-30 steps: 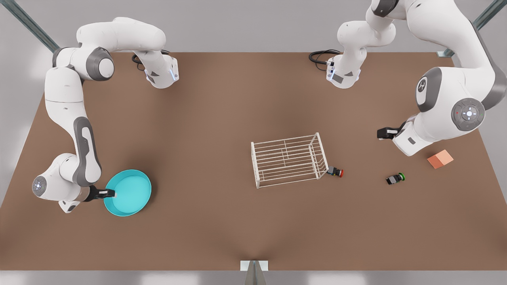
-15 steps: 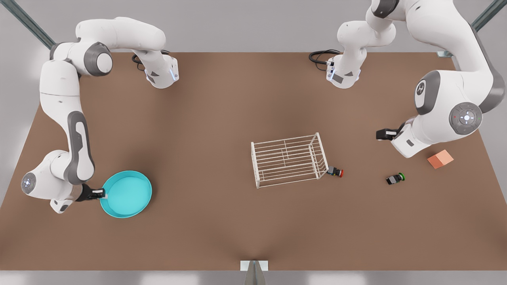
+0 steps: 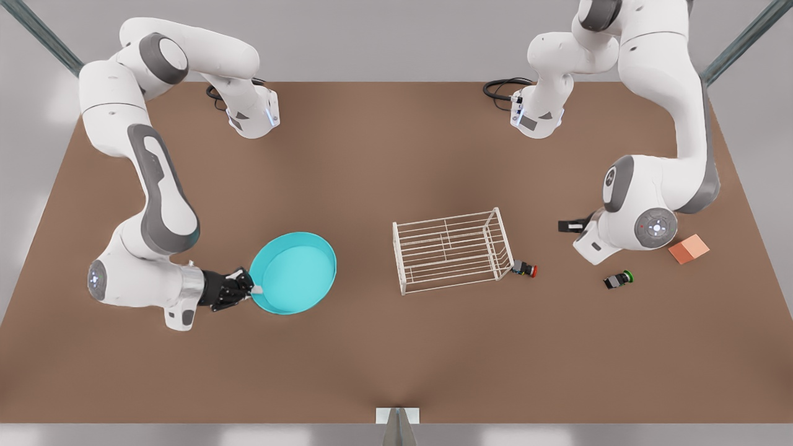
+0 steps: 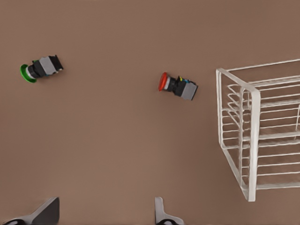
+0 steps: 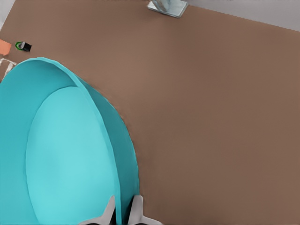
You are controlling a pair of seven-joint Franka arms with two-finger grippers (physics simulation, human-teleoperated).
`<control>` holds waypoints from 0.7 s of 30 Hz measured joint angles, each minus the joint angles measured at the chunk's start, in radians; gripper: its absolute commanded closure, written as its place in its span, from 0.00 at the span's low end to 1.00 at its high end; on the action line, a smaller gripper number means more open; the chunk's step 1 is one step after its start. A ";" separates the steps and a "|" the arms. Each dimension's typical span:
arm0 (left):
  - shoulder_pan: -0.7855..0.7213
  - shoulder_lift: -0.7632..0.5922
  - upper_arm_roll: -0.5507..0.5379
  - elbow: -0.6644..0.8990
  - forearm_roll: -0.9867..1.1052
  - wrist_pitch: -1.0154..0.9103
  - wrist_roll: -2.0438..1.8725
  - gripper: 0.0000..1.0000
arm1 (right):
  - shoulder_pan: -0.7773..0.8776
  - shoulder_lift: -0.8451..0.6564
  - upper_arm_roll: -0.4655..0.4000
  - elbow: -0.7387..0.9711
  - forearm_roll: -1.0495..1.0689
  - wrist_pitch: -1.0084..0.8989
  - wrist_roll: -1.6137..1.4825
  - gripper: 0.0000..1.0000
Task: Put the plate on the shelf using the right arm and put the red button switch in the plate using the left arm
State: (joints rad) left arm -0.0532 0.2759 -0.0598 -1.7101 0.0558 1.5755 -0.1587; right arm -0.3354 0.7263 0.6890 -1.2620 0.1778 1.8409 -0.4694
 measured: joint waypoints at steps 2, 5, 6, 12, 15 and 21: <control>-0.001 0.006 0.022 -0.089 -0.002 0.098 -0.062 0.00 | 0.075 0.004 0.021 0.030 0.012 -0.007 0.040 0.79; -0.011 0.012 0.035 -0.199 -0.029 0.259 -0.186 0.00 | 0.199 0.020 0.026 0.075 0.027 0.007 0.112 0.79; -0.016 0.019 0.036 -0.227 -0.043 0.314 -0.233 0.00 | 0.237 0.030 0.026 0.089 0.029 0.018 0.138 0.79; -0.038 0.062 0.036 -0.366 -0.132 0.606 -0.505 0.00 | 0.426 0.106 0.016 0.148 0.034 0.134 0.286 0.79; -0.054 0.081 0.035 -0.393 -0.163 0.700 -0.614 0.00 | 0.505 0.144 -0.006 0.176 0.034 0.201 0.351 0.79; -0.070 0.137 0.033 -0.402 -0.218 0.828 -0.783 0.00 | 0.593 0.188 -0.055 0.182 0.027 0.320 0.451 0.79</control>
State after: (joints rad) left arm -0.1227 0.4127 -0.0272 -2.1126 -0.1625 2.4039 -0.9421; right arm 0.2572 0.9141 0.6338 -1.0804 0.2046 2.1605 -0.0186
